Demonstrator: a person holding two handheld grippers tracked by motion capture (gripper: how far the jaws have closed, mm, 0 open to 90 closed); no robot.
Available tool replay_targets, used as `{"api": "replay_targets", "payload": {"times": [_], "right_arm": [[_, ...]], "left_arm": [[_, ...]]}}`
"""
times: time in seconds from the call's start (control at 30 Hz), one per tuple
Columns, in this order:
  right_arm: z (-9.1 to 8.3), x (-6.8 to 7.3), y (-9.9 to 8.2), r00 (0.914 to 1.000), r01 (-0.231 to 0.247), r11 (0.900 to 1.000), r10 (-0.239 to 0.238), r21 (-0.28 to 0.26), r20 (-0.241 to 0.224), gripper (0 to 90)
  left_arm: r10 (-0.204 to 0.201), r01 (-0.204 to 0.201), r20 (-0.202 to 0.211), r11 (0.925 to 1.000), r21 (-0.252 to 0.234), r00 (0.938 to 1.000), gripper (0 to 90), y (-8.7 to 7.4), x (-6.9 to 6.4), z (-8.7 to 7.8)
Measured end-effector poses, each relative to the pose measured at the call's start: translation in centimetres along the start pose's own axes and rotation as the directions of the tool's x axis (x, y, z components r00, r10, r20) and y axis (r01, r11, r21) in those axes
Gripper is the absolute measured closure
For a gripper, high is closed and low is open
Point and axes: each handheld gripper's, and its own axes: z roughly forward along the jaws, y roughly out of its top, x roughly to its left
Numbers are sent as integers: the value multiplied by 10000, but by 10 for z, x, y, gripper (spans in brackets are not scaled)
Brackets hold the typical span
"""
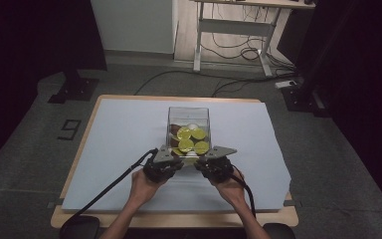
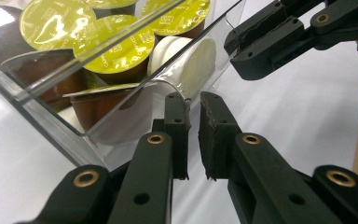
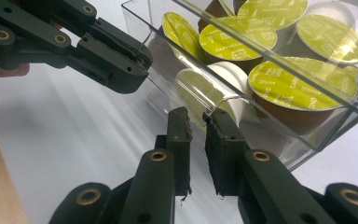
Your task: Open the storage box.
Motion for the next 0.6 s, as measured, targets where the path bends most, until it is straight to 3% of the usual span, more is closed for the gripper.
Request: {"api": "replay_targets", "payload": {"times": [0.6], "right_arm": [[-10, 16, -10, 9994, -61, 9999, 65, 111, -349, 784]], "left_arm": [[121, -116, 177, 9996, -268, 9998, 817, -14, -17, -10]]}}
